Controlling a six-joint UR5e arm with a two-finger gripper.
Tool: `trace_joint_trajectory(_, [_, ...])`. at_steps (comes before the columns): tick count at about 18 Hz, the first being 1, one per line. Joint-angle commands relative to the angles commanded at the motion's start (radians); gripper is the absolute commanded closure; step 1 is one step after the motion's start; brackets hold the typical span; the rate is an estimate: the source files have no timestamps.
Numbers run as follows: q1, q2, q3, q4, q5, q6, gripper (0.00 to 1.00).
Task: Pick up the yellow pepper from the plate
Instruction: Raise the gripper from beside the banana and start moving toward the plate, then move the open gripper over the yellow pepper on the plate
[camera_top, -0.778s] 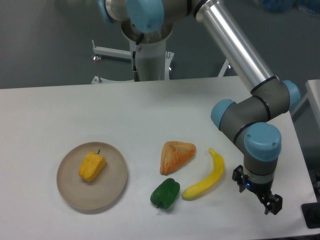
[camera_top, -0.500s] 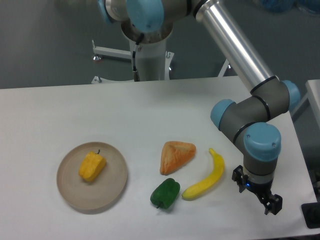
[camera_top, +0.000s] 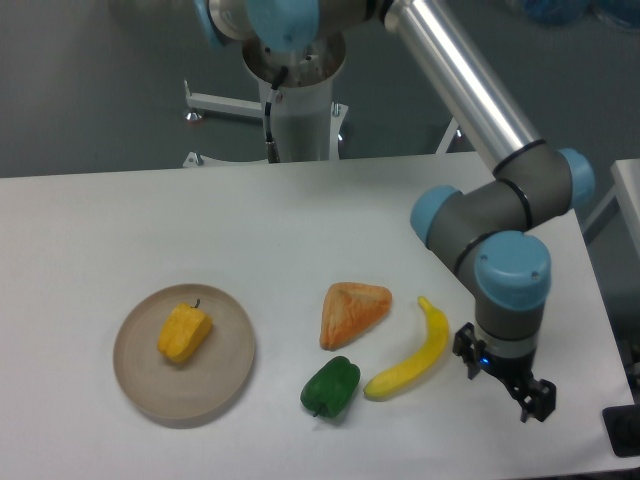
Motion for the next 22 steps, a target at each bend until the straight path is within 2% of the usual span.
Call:
trace_joint_trajectory(4, [-0.050, 0.107, -0.109, -0.031, -0.008, -0.144, 0.00])
trace_joint_trajectory(6, [-0.103, 0.153, -0.169, -0.039, -0.008, -0.247, 0.00])
trace_joint_trajectory(9, [-0.169, 0.204, -0.253, -0.042, -0.029, -0.406, 0.00])
trace_joint_trajectory(13, [-0.235, 0.266, -0.360, -0.046, -0.093, -0.543, 0.00])
trace_joint_trajectory(16, [-0.276, 0.276, -0.402, -0.043, -0.146, -0.615, 0.00])
trace_joint_trajectory(22, [-0.347, 0.269, -0.445, -0.032, -0.152, -0.715, 0.00])
